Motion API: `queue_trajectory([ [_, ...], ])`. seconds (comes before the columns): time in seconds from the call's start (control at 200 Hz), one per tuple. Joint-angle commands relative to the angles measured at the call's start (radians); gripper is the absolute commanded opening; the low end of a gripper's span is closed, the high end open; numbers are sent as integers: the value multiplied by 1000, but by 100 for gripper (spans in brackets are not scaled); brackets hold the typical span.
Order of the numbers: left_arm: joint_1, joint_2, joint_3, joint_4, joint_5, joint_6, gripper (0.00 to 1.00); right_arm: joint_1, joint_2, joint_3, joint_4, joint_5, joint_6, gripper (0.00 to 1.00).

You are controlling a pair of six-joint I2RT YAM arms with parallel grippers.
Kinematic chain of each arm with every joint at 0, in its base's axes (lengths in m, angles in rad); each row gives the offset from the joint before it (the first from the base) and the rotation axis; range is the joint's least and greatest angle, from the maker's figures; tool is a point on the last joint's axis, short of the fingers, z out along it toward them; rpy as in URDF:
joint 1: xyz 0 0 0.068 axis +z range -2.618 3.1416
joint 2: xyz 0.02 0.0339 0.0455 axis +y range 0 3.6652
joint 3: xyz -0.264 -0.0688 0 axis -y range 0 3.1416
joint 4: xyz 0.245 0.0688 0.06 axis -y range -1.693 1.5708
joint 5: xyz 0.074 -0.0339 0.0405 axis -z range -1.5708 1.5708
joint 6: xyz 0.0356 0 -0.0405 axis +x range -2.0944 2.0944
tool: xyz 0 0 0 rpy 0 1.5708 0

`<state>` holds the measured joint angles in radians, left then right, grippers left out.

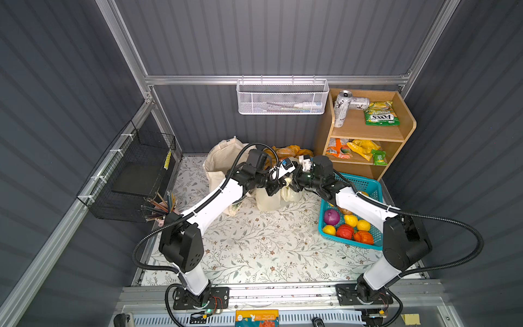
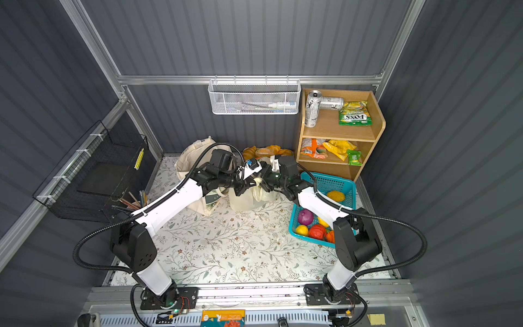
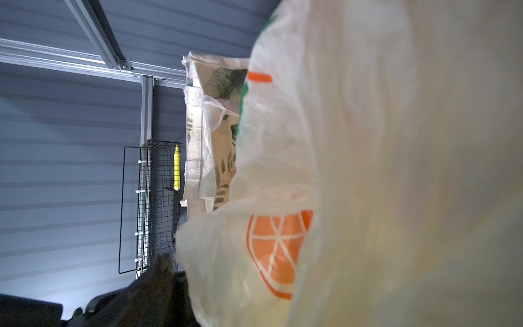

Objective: Place the mixed food into the grocery bags and tie them

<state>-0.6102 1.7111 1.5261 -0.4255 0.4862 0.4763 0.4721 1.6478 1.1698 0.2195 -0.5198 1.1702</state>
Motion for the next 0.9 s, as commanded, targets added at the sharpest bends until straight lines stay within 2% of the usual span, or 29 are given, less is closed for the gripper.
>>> queue_trajectory([
  [0.0,-6,8,32,-22,30,21,0,0,1,15,33,-2,-2,77],
  [0.075,-6,8,25,-18,30,17,0,-1,2,10,51,-24,-1,67],
  [0.165,-7,5,11,-6,30,10,0,0,-3,-14,69,-37,-2,46],
  [0.28,-8,1,-2,3,26,6,0,-4,-4,-43,101,-61,-2,25],
  [0.43,-8,0,-13,19,21,-7,0,-11,-7,-70,147,-94,-4,6],
  [0.54,-8,-20,-49,82,-9,-45,0,-22,-17,-89,170,-103,-3,0],
  [0.6,-6,-35,-68,106,-18,-67,0,-28,-24,-107,204,-112,-3,0],
  [0.675,-8,-53,-86,110,-27,-86,13,-40,-29,-128,252,-134,-4,0],
  [0.735,-7,-77,-118,128,-35,-111,28,-51,-27,-142,289,-164,-3,0],
  [0.895,23,-197,-262,286,-46,-227,51,-87,-22,-198,412,-268,-5,0],
])
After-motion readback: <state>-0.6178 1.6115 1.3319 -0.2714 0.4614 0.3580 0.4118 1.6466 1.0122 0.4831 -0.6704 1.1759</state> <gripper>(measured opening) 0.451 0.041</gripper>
